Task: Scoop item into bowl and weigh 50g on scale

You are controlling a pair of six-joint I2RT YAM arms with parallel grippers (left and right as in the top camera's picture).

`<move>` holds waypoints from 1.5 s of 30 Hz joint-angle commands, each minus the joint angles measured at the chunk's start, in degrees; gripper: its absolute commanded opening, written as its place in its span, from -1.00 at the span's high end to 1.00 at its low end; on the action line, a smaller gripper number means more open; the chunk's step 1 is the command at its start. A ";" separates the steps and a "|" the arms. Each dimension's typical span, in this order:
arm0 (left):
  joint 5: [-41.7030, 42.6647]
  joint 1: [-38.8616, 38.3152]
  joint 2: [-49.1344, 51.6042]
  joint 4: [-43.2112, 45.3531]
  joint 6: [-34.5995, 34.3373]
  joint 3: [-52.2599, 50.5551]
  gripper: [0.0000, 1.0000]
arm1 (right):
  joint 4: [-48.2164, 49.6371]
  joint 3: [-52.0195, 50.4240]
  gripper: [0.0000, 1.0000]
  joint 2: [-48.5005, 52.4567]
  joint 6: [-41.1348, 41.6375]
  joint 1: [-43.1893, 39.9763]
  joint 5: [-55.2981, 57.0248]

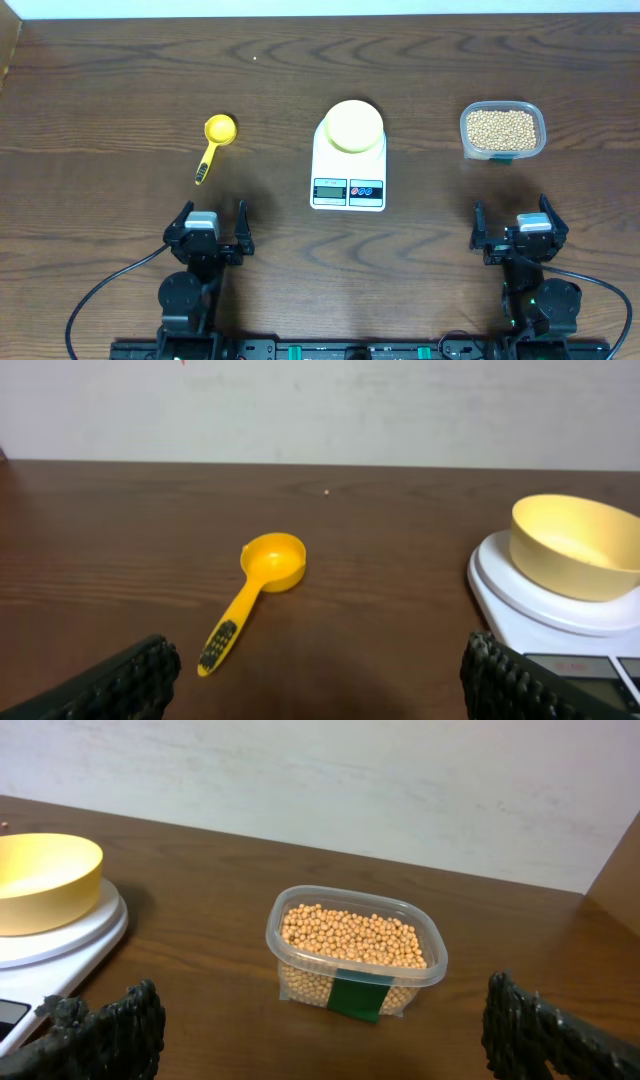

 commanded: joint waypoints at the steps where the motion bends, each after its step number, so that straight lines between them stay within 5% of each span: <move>1: -0.55 0.20 0.81 -2.67 -0.28 -0.48 -0.84 | -0.26 -0.09 -0.98 -0.39 0.37 0.33 0.04; 35: -3.06 0.26 1.27 -2.69 -0.07 1.31 -0.85 | -0.26 -0.09 -0.98 -0.39 0.37 0.33 0.04; 45: -3.08 0.26 13.70 -2.71 -0.09 12.41 -0.84 | -0.26 -0.09 -0.99 -0.39 0.37 0.33 0.04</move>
